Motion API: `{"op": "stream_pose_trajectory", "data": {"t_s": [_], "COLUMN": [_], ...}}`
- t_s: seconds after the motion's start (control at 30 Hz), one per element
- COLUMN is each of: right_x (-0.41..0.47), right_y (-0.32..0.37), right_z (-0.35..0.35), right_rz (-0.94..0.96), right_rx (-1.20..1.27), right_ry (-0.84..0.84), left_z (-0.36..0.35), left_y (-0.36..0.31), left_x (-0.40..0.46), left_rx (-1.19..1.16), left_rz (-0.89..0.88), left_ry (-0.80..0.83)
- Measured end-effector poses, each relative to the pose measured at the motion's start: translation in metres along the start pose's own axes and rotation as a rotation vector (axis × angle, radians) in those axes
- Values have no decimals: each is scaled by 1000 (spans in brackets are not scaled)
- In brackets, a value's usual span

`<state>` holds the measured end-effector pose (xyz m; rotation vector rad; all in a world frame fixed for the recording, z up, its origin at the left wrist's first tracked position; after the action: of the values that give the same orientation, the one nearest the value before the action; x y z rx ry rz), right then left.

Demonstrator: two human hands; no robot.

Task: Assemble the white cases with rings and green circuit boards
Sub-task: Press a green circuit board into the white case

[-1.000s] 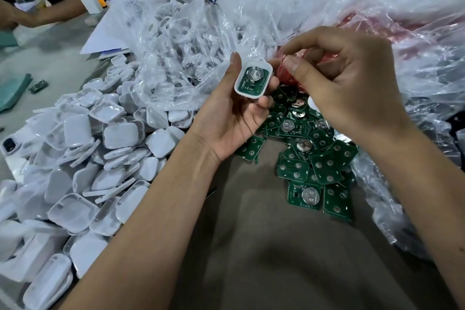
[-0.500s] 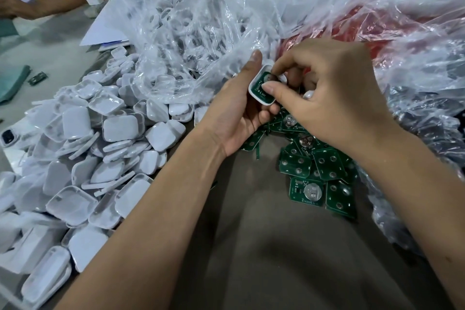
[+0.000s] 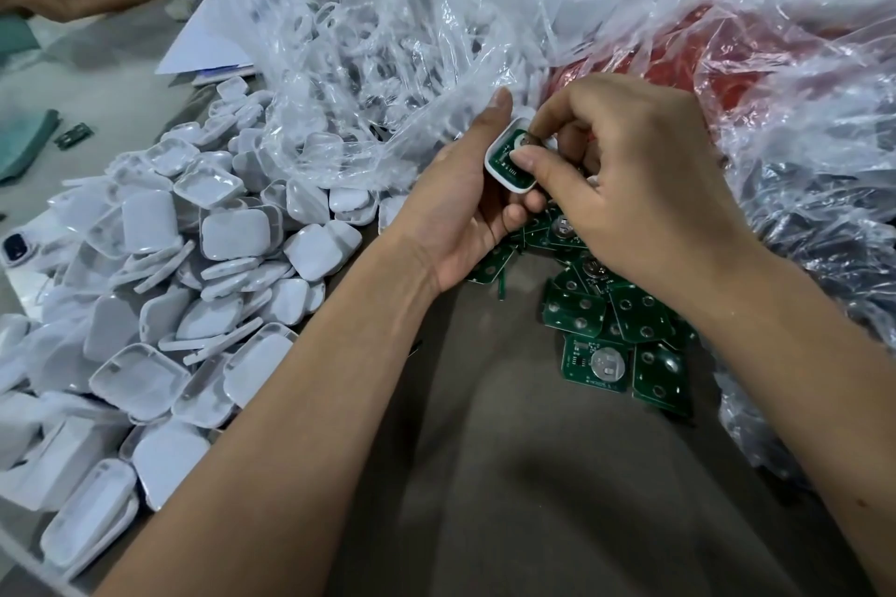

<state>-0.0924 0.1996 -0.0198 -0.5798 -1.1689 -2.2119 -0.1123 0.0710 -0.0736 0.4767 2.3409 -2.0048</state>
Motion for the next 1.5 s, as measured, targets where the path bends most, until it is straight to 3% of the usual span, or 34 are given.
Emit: {"op": "stream_pose_trajectory", "data": {"t_s": [1.5], "right_x": [0], "right_y": [0], "right_z": [4], "right_rz": [-8], "right_rx": [53], "right_ry": [-62], "left_z": [-2], "left_y": [-3], "left_x": [-5], "left_rx": [15], "left_rz": [2], "left_ry": [-4]}}
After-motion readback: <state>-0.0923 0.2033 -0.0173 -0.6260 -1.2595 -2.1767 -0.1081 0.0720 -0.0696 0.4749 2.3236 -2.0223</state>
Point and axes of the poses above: each hand's wrist, its own x-axis towards the middle knuckle, its own z-axis out of the back of the hand, y = z × x, the point moved 5 cm from there along x, towards the middle knuckle, and after that the axes turned 15 degrees about x, right-handed, at the moved point
